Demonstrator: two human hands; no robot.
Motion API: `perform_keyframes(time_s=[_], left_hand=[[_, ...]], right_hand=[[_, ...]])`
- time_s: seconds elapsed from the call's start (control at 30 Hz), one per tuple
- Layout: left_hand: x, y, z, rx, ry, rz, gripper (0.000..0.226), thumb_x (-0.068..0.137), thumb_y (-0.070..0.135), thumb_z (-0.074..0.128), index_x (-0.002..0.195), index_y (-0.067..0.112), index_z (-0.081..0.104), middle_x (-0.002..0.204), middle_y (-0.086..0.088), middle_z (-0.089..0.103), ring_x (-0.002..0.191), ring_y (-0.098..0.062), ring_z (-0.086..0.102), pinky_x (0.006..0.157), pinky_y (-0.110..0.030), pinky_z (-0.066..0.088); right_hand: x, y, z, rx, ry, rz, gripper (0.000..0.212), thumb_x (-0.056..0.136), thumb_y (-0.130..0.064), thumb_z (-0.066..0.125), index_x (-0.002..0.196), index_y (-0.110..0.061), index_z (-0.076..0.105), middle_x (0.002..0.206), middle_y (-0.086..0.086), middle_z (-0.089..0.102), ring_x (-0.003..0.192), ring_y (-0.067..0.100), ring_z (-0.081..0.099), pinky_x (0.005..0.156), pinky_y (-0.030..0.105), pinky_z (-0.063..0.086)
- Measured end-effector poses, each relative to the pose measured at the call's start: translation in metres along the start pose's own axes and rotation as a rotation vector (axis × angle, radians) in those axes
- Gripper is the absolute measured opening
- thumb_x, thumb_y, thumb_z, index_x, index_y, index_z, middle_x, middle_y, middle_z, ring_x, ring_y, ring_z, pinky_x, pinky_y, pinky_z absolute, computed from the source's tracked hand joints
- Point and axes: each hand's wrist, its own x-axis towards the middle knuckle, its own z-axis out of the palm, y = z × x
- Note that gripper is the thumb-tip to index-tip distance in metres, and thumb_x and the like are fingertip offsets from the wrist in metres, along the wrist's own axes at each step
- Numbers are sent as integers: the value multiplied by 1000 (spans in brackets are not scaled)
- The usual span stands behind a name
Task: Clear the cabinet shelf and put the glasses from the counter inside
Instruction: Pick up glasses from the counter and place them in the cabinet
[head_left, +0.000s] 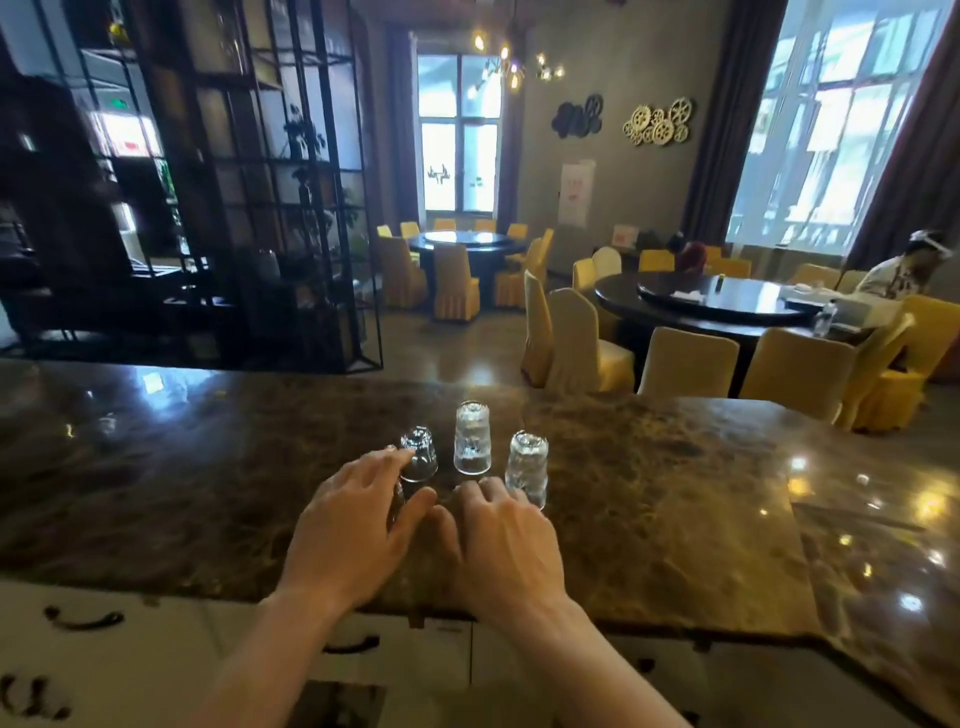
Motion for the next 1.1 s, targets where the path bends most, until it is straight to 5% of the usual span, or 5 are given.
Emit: perform_keyframes(time_s=[0.23, 0.53, 0.73, 1.1], left_hand=[[40, -2, -1, 48, 76, -21, 69, 95, 67, 25, 155, 33, 26, 165, 4, 25, 153, -16, 19, 124, -42, 20], [79, -48, 54, 47, 86, -67, 77, 91, 75, 7, 156, 35, 17, 167, 1, 17, 154, -20, 12, 122, -40, 11], [100, -115, 99, 8, -41, -101, 76, 94, 69, 34, 157, 35, 11, 168, 2, 11, 155, -20, 11, 122, -36, 8], [133, -190, 163, -126, -282, -42, 99, 81, 70, 60, 156, 40, 3, 163, 9, 23, 150, -13, 26, 120, -39, 32]], right_hand=[[43, 22, -2, 9, 159, 104, 59, 99, -57, 39, 147, -23, 44, 156, 14, 42, 144, 33, 40, 115, 47, 38], [91, 22, 53, -73, 174, 120, 63, 98, -58, 37, 149, -22, 39, 160, 14, 35, 148, 32, 33, 118, 47, 31], [117, 10, 112, -74, 32, 204, 63, 97, -57, 43, 151, -24, 37, 161, 11, 33, 149, 29, 32, 119, 44, 33], [152, -16, 208, 36, -178, 281, 68, 95, -49, 51, 155, -29, 27, 162, 3, 33, 146, 19, 36, 116, 34, 36]])
